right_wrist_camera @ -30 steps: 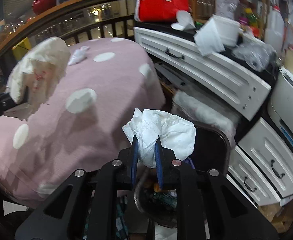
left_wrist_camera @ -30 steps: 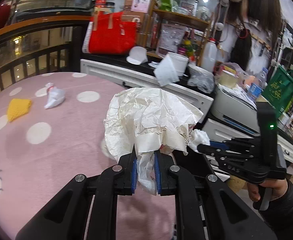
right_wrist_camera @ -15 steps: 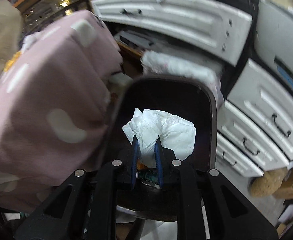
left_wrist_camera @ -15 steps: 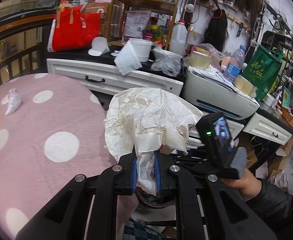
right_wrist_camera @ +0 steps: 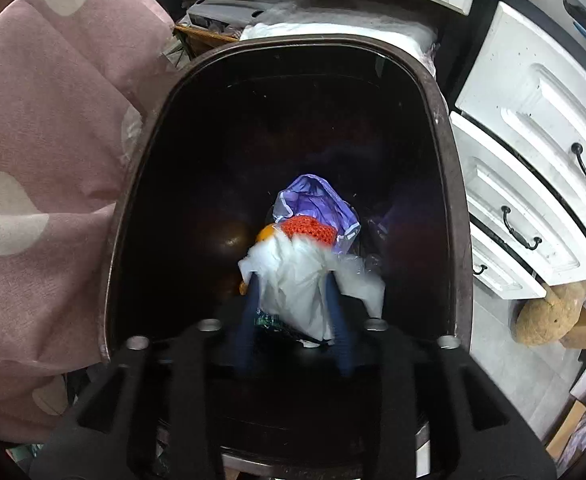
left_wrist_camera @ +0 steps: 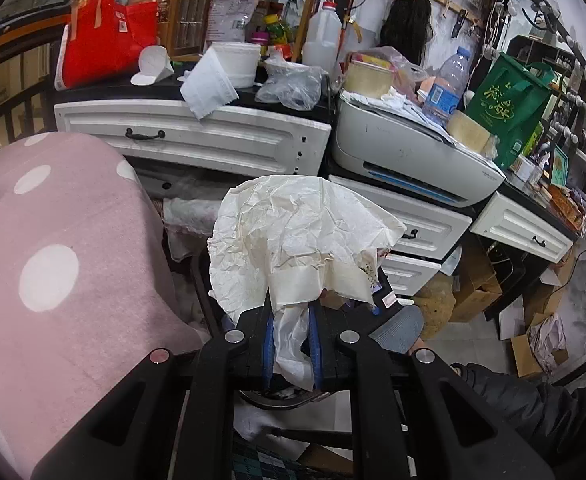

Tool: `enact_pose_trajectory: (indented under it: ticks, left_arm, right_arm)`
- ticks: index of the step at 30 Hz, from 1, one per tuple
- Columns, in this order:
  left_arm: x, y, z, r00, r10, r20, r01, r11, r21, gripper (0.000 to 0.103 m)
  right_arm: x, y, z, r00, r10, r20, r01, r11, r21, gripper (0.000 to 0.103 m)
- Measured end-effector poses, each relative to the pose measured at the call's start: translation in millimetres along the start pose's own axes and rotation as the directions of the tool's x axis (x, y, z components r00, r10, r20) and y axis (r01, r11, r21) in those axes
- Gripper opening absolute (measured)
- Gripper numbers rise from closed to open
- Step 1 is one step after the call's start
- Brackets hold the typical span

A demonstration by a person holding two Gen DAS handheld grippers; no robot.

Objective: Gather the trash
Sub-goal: 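Carry the tissue over the black bin and open the right tool while the left tool carries the paper, then lower the crumpled white paper into the bin and open the left tool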

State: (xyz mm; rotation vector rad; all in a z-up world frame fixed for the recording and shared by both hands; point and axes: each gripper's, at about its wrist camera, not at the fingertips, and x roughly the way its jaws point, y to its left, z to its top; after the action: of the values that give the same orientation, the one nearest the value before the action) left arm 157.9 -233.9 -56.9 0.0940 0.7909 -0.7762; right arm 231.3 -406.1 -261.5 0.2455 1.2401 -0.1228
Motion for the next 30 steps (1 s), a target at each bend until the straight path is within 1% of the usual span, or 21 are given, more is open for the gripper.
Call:
enact_pose_trajectory:
  ticks: [1,3,7,11,14,15,17,18,21,24,30]
  left_arm:
    - [1.9,-0.8,-0.7,1.0,0.0,-0.005,0.0,1.0,0.002,0.014]
    - [5.7,-1.3,-2.6,1.0,0.001,-0.015,-0.001,1.0,0.005,0.014]
    - [13.1,-2.6,-5.3,0.999,0.003,-0.036,-0.003,1.0,0.008,0.014]
    - [23.6,-6.1,-8.1,0.998,0.005,-0.06,-0.004,1.0,0.022,0.014]
    - [35.2,-9.0,-11.6,0.996,0.007,-0.086,-0.004,0.999,0.035,0.014]
    - [38.6,-10.1,-13.3,0.996,0.009,-0.093,-0.005,0.999,0.039,0.014]
    - [49.1,-11.8,-17.5,0.994,0.019,-0.111,-0.014,0.999,0.046,0.014]
    - [53.7,-12.1,-19.3,0.993,0.02,-0.12,-0.015,0.999,0.045,0.014]
    - [69.9,-10.6,-24.8,0.987,0.01,-0.16,-0.006,1.0,0.026,0.014]
    - [87.2,-12.2,-30.5,0.979,0.022,-0.201,-0.015,0.999,0.032,0.014]
    - [117.5,-14.3,-38.9,0.964,0.042,-0.264,-0.03,0.998,0.046,0.014]
  right_arm:
    - [-2.1,-0.4,-0.4,1.0,0.003,0.008,-0.003,1.0,0.003,0.05]
    - [-8.2,-1.0,-0.5,1.0,0.007,0.026,-0.007,1.0,0.004,0.056]
    - [-23.4,-5.5,0.6,0.998,-0.021,0.067,0.021,1.0,0.003,0.058]
    - [-46.5,-14.7,4.7,0.989,-0.08,0.128,0.079,0.997,0.009,0.061]
    - [-65.6,-26.9,8.7,0.977,-0.116,0.177,0.111,0.993,0.034,0.061]
    - [-73.1,-32.0,9.8,0.971,-0.142,0.193,0.135,0.99,0.049,0.062]
    - [-84.8,-40.7,9.7,0.959,-0.179,0.217,0.166,0.983,0.076,0.066]
    - [-92.4,-47.7,10.1,0.953,-0.195,0.232,0.177,0.979,0.097,0.071]
    - [-108.9,-61.5,9.0,0.943,-0.213,0.257,0.179,0.972,0.149,0.072]
    - [-118.9,-72.1,6.8,0.936,-0.211,0.281,0.165,0.97,0.181,0.072]
    - [-124.4,-72.7,4.7,0.936,-0.202,0.289,0.151,0.97,0.189,0.073]
